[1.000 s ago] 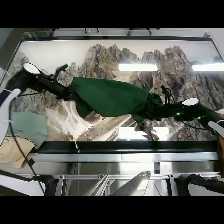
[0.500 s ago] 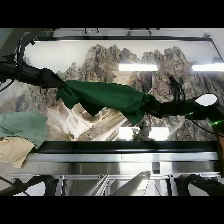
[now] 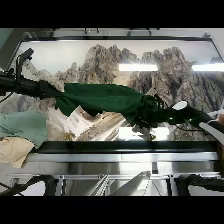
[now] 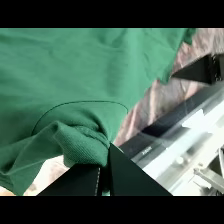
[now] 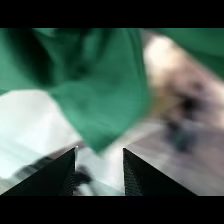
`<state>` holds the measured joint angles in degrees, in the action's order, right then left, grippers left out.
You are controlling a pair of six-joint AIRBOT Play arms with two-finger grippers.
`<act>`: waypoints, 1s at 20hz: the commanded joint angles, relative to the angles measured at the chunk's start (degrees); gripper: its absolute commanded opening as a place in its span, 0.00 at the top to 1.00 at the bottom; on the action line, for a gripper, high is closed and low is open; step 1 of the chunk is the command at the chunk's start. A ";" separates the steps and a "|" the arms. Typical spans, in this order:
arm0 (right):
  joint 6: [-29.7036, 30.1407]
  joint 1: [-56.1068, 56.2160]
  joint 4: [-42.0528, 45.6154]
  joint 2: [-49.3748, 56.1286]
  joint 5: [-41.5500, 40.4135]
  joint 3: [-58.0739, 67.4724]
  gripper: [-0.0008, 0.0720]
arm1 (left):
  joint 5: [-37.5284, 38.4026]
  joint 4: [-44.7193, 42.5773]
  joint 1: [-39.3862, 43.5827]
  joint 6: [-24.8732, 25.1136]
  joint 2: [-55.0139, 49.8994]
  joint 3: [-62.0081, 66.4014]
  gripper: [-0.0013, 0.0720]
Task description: Fold the shirts.
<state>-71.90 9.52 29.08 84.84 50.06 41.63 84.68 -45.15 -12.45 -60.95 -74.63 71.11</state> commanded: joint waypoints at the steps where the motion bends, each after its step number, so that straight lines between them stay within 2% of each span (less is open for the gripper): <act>1: 11.56 2.93 -17.20 5.84 -5.07 0.94 0.53 | -0.68 0.17 -3.23 0.66 0.04 -0.61 0.95; 2: 15.65 2.78 -21.97 6.69 -4.87 1.64 0.53 | -0.66 0.17 -3.85 0.92 0.07 -0.61 0.95; 4: 22.12 2.36 -27.10 6.69 -1.92 2.82 0.97 | -0.59 0.26 -5.03 0.96 0.09 -0.59 0.95; 7: 22.67 0.85 -24.87 3.04 6.95 3.85 0.97 | 1.16 0.37 -7.10 0.92 2.29 -0.59 0.96; 10: 22.58 -3.41 -22.88 -7.87 19.87 3.82 0.97 | 2.36 3.52 -11.02 0.92 10.01 -0.59 0.96; 13: 22.71 -7.80 -31.91 -26.56 24.96 3.89 0.97 | 2.95 12.81 -16.83 1.22 21.68 -0.59 0.95; 16: 31.63 -15.47 -46.36 -47.34 20.94 6.40 0.97 | 0.90 26.82 -24.68 5.27 35.01 -0.55 0.95; 18: 31.63 -22.60 -45.09 -58.64 9.86 9.42 0.97 | -0.55 37.00 -30.25 5.62 41.59 0.17 0.95; 20: 31.54 -29.44 -42.14 -67.01 1.07 10.95 0.97 | -0.98 40.46 -31.12 5.62 44.00 4.70 0.95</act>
<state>-42.26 -11.44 -12.12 31.42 62.89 50.17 85.36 -15.53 -39.53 -56.42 -37.12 72.38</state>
